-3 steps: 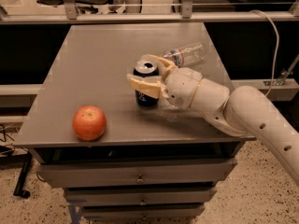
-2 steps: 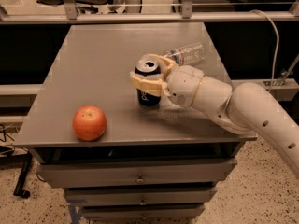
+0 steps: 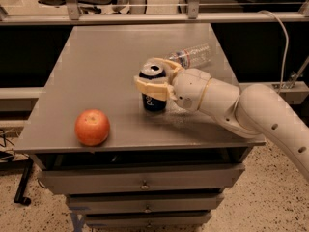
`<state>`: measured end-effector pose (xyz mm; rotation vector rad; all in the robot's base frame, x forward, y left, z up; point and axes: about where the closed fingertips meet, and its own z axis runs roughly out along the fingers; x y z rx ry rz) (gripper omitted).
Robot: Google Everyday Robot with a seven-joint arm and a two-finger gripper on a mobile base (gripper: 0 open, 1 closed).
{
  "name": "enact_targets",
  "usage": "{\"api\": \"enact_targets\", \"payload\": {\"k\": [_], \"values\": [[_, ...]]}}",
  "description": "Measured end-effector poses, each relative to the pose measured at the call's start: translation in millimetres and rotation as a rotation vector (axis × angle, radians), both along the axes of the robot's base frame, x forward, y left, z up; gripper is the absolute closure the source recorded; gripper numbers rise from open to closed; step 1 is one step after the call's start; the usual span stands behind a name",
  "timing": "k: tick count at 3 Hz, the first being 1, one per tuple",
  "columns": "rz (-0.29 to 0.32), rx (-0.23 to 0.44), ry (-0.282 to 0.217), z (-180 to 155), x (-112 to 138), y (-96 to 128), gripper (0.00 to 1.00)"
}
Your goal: Place pepsi can upright
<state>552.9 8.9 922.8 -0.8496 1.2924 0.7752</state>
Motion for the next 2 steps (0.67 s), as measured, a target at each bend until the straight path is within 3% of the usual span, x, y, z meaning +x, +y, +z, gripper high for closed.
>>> {"api": "enact_targets", "payload": {"k": [2], "values": [[-0.005,-0.002,0.018,-4.8,-0.7,-0.2,0.37]]}}
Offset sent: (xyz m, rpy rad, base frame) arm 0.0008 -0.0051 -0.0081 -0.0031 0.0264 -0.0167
